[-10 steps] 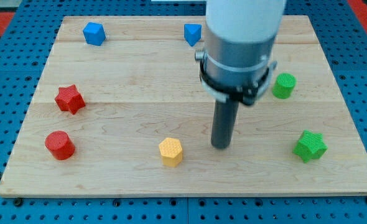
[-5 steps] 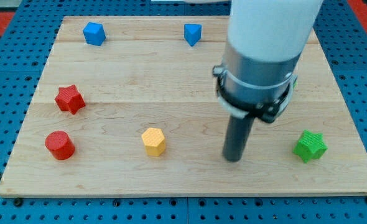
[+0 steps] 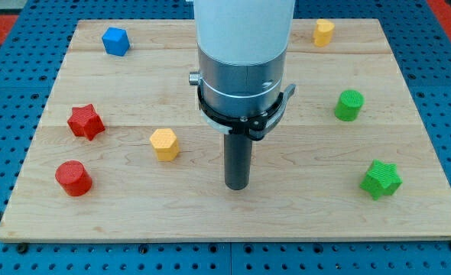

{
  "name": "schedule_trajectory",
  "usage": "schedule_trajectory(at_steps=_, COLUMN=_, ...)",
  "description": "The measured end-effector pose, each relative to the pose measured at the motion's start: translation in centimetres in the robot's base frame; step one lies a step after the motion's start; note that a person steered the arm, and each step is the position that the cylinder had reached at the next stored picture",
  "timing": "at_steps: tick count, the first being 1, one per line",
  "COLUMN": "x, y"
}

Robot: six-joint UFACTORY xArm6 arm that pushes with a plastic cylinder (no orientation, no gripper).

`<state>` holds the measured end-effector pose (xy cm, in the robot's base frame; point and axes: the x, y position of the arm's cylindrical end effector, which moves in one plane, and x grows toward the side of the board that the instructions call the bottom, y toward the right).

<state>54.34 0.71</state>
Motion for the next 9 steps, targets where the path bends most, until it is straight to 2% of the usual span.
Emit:
schedule_trajectory(at_steps=1, x=4.6, y=-3.6)
schedule_trajectory(at_steps=2, x=0.3, y=-14.8)
schedule_trajectory(at_steps=3, x=-4.6, y=-14.5)
schedule_trajectory(at_steps=5, x=-4.5, y=3.6)
schedule_trajectory(at_steps=6, x=-5.7, y=-3.3)
schedule_trajectory(at_steps=7, x=-8.0, y=-1.7)
schedule_trajectory(at_steps=8, x=-7.4, y=8.3)
schedule_trajectory(at_steps=9, x=-7.7, y=9.3)
